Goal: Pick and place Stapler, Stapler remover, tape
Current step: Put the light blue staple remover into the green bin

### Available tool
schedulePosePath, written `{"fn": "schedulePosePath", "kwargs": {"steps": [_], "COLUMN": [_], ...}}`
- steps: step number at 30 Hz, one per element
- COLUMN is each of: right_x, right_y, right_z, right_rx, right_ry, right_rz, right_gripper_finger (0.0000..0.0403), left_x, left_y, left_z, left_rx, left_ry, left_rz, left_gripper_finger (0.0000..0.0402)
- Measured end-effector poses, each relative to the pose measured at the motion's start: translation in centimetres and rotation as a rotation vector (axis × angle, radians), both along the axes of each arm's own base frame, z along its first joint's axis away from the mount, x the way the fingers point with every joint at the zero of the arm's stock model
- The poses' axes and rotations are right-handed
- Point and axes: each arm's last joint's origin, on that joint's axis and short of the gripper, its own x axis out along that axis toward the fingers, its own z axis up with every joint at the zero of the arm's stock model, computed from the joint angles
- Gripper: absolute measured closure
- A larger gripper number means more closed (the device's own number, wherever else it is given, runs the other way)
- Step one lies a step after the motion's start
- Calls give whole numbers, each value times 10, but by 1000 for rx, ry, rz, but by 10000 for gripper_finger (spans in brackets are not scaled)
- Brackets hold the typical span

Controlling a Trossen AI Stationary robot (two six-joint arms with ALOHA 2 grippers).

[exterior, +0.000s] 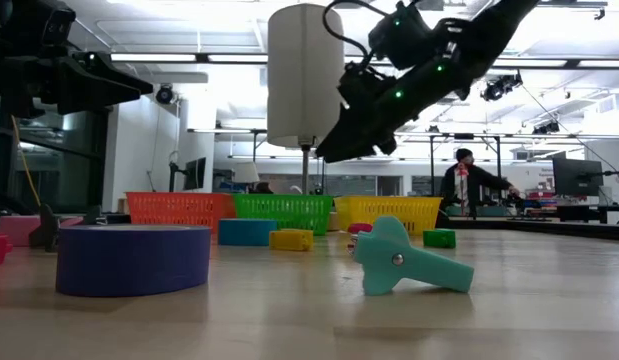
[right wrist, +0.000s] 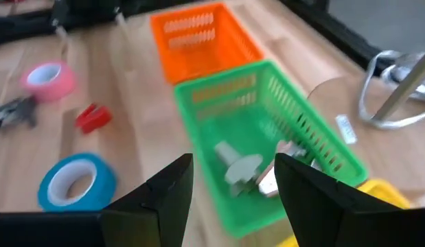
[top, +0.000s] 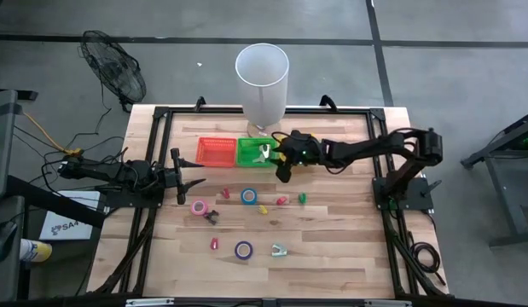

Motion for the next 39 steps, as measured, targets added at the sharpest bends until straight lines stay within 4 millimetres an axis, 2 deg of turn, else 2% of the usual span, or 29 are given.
{"fn": "schedulePosePath", "kwargs": {"steps": [10, 17, 31, 39], "right_x": [-3, -6, -23, -41], "right_y": [34, 65, 150, 196], "right_z": [9, 1, -8, -10], "right_rx": [30, 131, 150, 76], "right_ry": [25, 112, 215, 219], "right_rz": [88, 198, 404, 408], "right_gripper_finger": [206, 206, 206, 206], "left_x": [0, 0, 0, 0], "left_y": [0, 0, 0, 0], "left_z": [0, 0, 0, 0], "left_rx": [0, 0, 0, 0], "left_ry": [-1, 0, 0, -1], "left_rz": [0, 0, 0, 0], "left_gripper_finger": [195, 195, 195, 195]}}
